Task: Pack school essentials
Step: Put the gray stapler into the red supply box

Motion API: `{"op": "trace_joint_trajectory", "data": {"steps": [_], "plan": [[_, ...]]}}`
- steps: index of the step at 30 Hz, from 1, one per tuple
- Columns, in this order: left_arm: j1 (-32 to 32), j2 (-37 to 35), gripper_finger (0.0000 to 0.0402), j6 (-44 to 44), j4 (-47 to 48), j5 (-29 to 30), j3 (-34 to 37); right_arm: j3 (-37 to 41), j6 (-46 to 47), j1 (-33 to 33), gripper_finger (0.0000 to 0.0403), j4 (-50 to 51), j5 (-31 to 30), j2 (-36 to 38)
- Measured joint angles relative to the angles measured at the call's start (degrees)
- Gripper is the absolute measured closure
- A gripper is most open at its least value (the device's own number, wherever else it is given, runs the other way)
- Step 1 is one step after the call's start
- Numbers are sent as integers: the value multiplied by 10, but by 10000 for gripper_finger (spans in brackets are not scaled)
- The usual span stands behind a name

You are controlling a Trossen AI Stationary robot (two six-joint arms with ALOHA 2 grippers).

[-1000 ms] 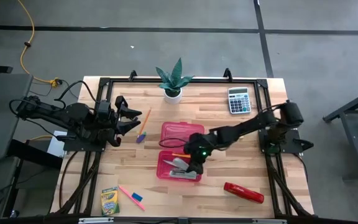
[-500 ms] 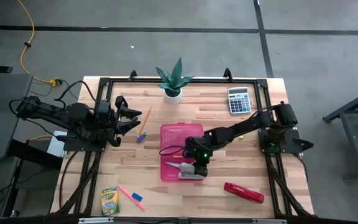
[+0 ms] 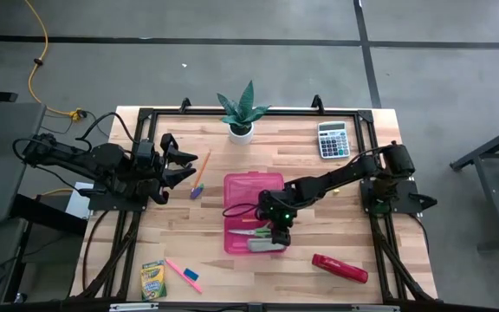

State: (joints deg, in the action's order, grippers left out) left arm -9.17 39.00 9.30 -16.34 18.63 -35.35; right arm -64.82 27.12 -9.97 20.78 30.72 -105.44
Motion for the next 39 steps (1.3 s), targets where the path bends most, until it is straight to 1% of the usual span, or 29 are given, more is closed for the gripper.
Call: {"op": "trace_joint_trajectory", "data": {"steps": [6, 9, 11, 14, 16, 18, 19, 20, 23, 26, 28, 32, 36, 39], "plan": [[0, 0, 229, -1, 1, 0, 0, 0, -41, 26, 216, 43, -3, 40], [0, 0, 229, 0, 3, 0, 0, 0, -52, 30, 216, 28, -3, 68], [0, 0, 229, 0, 3, 0, 0, 0, -55, 22, 224, 4, 16, 82], [0, 0, 229, 0, 3, 0, 0, 0, -66, 2, 262, -17, 30, 87], [0, 0, 229, 0, 3, 0, 0, 0, -78, -14, 307, -25, 30, 78], [0, 0, 229, 1, 3, 0, 0, 0, -79, -29, 364, -39, 29, 64], [0, 0, 229, 0, 3, 0, 0, 0, -77, -36, 382, -50, 29, 55], [0, 0, 229, 1, 3, 0, 0, 0, -72, -43, 391, -62, 27, 45], [0, 0, 229, 1, 3, 5, 0, 0, -53, -57, 381, -83, 3, 21], [0, 0, 229, 1, 7, 16, 0, 0, -47, -62, 396, -91, -38, 6], [0, 0, 229, 1, 7, 19, 0, 0, -40, -62, 399, -91, -59, -3], [0, 0, 229, 1, 9, 21, 0, 0, -32, -66, 401, -96, -73, -9], [0, 0, 229, 1, 11, 21, 0, 0, -26, -78, 402, -108, -74, -11], [0, 0, 229, 1, 15, 21, 0, 0, -25, -85, 402, -103, -95, -15]]}}
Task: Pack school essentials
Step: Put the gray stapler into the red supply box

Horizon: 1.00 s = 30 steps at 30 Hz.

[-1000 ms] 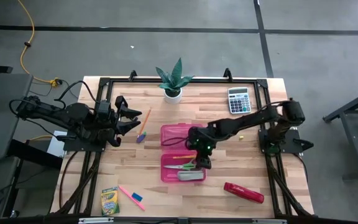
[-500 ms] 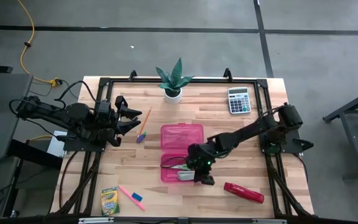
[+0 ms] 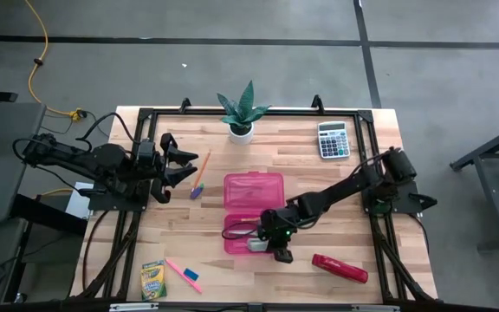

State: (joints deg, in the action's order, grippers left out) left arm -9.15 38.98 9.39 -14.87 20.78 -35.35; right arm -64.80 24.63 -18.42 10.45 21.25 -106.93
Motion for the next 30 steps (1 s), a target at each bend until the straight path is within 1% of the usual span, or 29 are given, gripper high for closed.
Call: {"op": "trace_joint_trajectory", "data": {"steps": [2, 7, 16, 25, 30], "plan": [[0, 0, 229, 0, 1, 0, 0, 1, 7, 1, 402, 2, -16, 0], [0, 0, 229, 0, 1, 0, 0, 0, 17, 27, 403, 2, -23, 4], [0, 0, 229, 9, 1, 0, 0, 0, -7, 68, 403, 43, -36, 14], [0, 0, 229, 9, 5, 0, 0, 0, -45, 108, 403, 101, -88, 77], [0, 0, 229, 9, 5, 0, 0, 0, -41, 112, 403, 85, -112, 70]]}}
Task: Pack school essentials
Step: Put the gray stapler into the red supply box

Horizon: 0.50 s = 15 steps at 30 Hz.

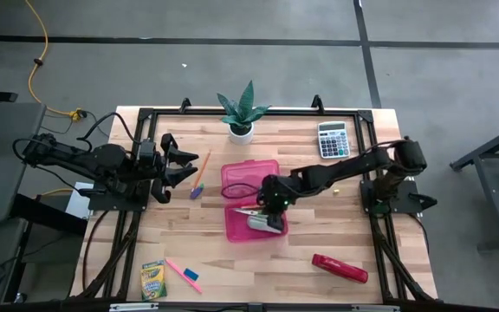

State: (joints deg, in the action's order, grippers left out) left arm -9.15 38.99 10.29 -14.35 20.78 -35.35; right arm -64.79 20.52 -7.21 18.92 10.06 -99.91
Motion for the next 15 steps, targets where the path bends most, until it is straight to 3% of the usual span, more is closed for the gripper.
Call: {"op": "trace_joint_trajectory", "data": {"steps": [15], "plan": [[0, 0, 229, 0, 0, 0, 0, 0, 32, -57, 403, -46, 2, -51]]}}
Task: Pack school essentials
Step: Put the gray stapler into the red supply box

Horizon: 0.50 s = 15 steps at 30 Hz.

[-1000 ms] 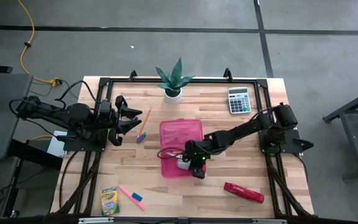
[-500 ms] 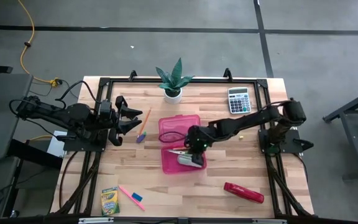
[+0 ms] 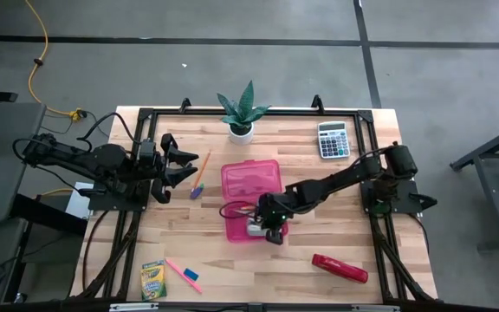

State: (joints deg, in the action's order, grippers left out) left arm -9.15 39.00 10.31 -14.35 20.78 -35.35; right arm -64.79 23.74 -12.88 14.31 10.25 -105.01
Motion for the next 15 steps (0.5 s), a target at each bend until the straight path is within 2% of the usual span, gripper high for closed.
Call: {"op": "trace_joint_trajectory", "data": {"steps": [10, 15], "plan": [[0, 0, 229, 2, 0, 0, 0, 0, -11, -2, 403, 4, -16, -22], [0, 0, 229, 2, 0, 0, 0, -17, -38, 10, 403, -3, 3, 5]]}}
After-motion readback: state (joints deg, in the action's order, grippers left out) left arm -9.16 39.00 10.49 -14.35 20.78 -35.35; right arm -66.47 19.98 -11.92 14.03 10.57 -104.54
